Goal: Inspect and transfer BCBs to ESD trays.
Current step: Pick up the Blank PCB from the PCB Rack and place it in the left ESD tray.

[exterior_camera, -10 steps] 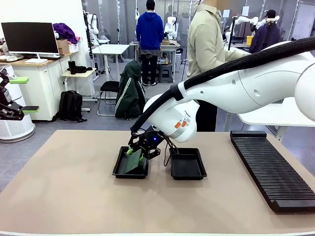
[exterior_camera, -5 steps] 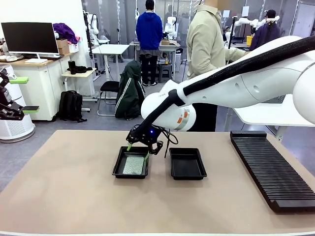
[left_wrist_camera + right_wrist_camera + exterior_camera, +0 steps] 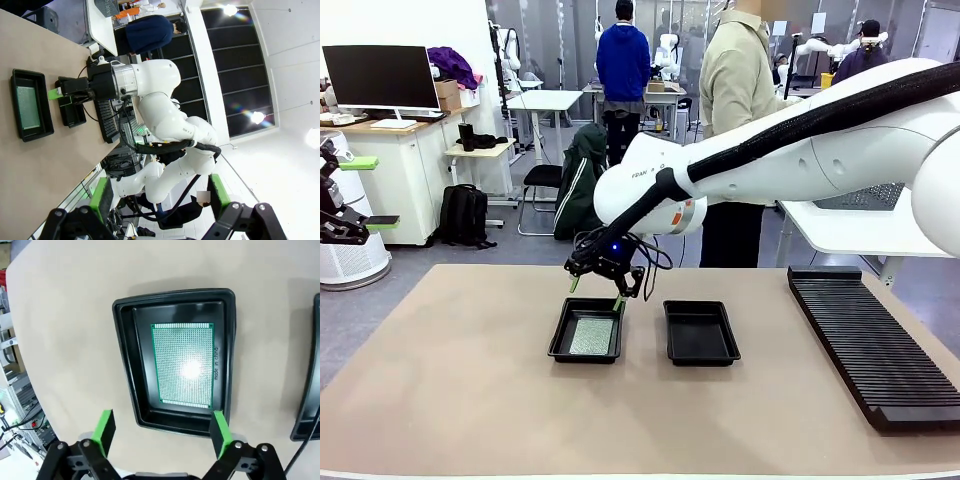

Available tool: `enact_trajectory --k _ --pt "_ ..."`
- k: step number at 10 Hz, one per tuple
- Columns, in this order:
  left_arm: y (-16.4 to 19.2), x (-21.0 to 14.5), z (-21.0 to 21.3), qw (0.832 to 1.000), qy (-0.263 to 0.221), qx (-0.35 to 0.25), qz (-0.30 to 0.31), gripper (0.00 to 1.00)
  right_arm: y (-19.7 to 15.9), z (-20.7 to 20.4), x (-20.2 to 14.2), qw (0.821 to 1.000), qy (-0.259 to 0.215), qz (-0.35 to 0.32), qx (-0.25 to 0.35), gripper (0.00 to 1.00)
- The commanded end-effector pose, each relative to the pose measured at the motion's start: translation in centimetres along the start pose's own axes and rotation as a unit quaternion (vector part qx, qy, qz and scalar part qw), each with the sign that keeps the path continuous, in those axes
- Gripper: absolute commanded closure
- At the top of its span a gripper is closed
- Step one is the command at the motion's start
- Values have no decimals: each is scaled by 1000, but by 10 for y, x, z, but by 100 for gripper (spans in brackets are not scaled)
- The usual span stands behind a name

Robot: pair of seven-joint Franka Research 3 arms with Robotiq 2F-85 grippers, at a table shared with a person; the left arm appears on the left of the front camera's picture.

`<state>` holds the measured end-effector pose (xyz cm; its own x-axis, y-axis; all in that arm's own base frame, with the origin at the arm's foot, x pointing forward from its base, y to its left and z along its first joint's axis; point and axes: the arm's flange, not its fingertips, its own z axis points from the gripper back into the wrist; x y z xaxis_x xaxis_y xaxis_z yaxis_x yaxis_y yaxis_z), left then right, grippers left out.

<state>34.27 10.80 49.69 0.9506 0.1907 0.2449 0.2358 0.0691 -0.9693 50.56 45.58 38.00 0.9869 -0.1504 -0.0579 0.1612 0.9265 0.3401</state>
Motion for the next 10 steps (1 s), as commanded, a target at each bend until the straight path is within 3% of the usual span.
enact_trajectory --k 1,6,10 --pt "-1 0 1 1000 -3 2 -2 0 9 8 2 999 -5 -6 -33 0" --pt "-1 0 1 1000 -3 2 -2 0 18 22 5 994 20 -3 -105 0" --pt "-1 0 1 1000 -3 2 -2 0 7 24 1 996 25 3 -82 0"
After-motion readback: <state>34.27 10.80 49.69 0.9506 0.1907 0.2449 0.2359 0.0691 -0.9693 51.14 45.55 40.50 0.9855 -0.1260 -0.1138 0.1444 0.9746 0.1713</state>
